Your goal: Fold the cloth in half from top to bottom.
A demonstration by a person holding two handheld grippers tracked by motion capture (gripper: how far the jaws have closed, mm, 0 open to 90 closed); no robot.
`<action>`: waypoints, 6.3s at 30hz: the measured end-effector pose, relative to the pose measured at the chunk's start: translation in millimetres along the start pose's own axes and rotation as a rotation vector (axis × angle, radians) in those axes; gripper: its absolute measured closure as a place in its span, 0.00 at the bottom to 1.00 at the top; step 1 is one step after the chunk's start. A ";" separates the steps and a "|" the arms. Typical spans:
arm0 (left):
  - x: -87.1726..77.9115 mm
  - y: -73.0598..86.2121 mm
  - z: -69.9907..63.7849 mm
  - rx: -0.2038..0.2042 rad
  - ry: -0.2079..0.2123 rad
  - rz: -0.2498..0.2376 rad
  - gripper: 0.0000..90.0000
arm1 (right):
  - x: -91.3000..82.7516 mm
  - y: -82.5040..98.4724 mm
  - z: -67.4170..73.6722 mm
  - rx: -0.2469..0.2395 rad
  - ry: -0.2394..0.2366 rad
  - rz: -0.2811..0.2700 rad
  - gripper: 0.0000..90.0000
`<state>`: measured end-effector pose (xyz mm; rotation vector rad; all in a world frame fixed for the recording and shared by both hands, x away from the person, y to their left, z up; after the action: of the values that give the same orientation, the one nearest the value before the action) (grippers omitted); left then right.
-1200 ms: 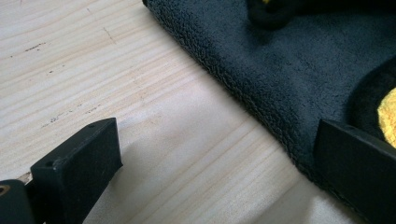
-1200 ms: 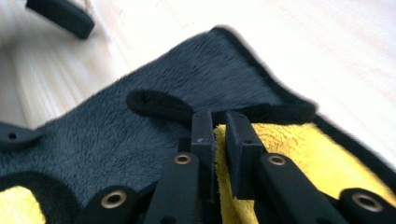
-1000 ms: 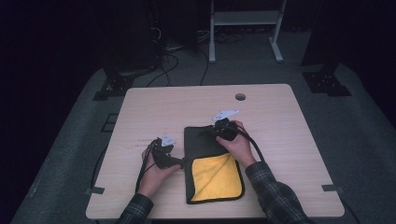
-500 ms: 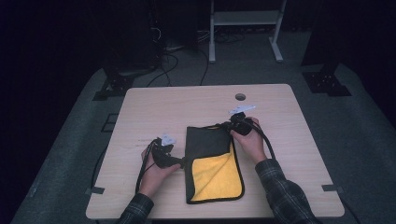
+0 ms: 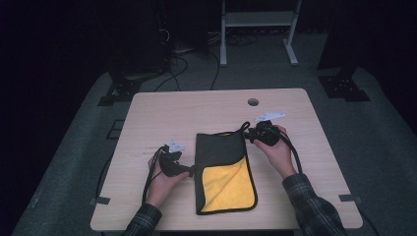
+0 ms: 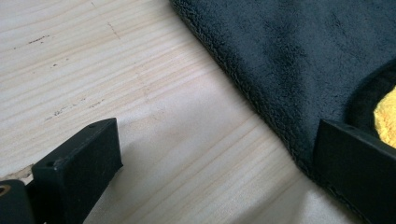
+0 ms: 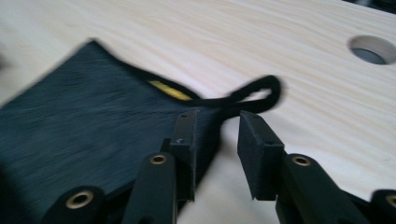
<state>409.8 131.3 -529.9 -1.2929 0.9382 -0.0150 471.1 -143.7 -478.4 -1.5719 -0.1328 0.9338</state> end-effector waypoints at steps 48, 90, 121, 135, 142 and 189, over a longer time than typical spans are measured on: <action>1.4 1.3 -0.8 0.028 -0.011 -0.011 0.00 | 1.5 29.7 148.4 -0.157 -0.439 0.059 0.92; 0.7 0.8 -0.8 0.022 -0.008 -0.016 0.01 | -111.6 82.7 81.3 -0.108 -0.328 0.037 0.61; 64.5 -67.4 32.3 0.026 0.012 -0.070 0.87 | 45.2 6.2 -26.6 0.052 -0.084 0.016 0.51; 62.9 -56.5 47.1 -0.077 0.070 -0.080 0.58 | 65.0 15.5 -26.2 0.014 -0.091 0.066 0.55; 67.9 -58.2 34.3 -0.076 0.161 -0.100 0.60 | 67.0 15.8 -19.8 0.020 -0.142 0.059 0.81; -61.9 -49.8 -40.1 0.119 0.415 -0.172 0.93 | -70.6 20.9 55.0 -0.064 -0.339 -0.069 0.90</action>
<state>369.8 113.5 -452.4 -1.2793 1.1545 -0.4817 381.3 -146.2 -459.1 -1.4469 -0.4564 1.1443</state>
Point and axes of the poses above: each handheld gripper's, and its own axes: x roughly forward along the jaws, y roughly out of its underside, z roughly to its left, the point moved 7 cm from there along x, roughly forward along the jaws, and after that the axes turned 9 degrees about -z, right-handed, at the moved point
